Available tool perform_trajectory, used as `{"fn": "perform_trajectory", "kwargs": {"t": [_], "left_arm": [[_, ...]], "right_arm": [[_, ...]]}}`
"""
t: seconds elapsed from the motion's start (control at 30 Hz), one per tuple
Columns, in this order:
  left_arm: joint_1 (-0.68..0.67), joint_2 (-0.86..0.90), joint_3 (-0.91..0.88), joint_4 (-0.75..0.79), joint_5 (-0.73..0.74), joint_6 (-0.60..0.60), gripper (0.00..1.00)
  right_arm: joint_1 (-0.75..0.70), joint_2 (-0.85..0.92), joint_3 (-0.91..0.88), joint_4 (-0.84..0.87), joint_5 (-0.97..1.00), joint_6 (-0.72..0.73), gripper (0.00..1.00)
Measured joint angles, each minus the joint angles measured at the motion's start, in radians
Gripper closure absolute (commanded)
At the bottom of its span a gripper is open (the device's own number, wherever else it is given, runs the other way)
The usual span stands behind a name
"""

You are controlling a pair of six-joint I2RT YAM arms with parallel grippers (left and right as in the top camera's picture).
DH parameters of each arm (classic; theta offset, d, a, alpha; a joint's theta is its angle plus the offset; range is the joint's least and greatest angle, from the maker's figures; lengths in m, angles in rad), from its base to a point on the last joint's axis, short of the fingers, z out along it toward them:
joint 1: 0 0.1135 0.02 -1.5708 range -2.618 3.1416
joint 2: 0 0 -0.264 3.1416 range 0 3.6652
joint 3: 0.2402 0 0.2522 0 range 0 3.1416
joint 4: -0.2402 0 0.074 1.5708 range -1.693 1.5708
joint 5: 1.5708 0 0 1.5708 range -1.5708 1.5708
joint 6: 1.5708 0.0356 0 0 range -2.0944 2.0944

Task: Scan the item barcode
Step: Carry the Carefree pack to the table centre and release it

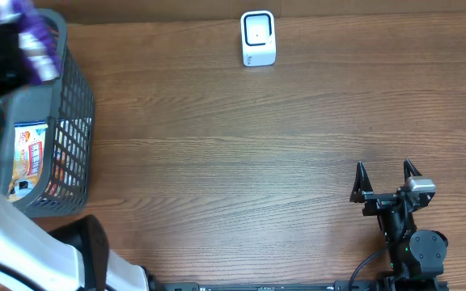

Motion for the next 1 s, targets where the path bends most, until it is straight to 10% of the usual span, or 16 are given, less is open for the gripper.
{"fn": "perform_trajectory", "kwargs": {"t": [0.43,1.0], "left_arm": [[-0.706,0.032,-0.551,0.004,-0.142,-0.021,0.96],[-0.966,0.05,-1.461,0.636,-0.414,-0.171,0.96]], "right_arm": [[0.0,0.0,0.0,0.0,0.0,0.0,0.0],[0.0,0.0,0.0,0.0,0.0,0.0,0.0]]}}
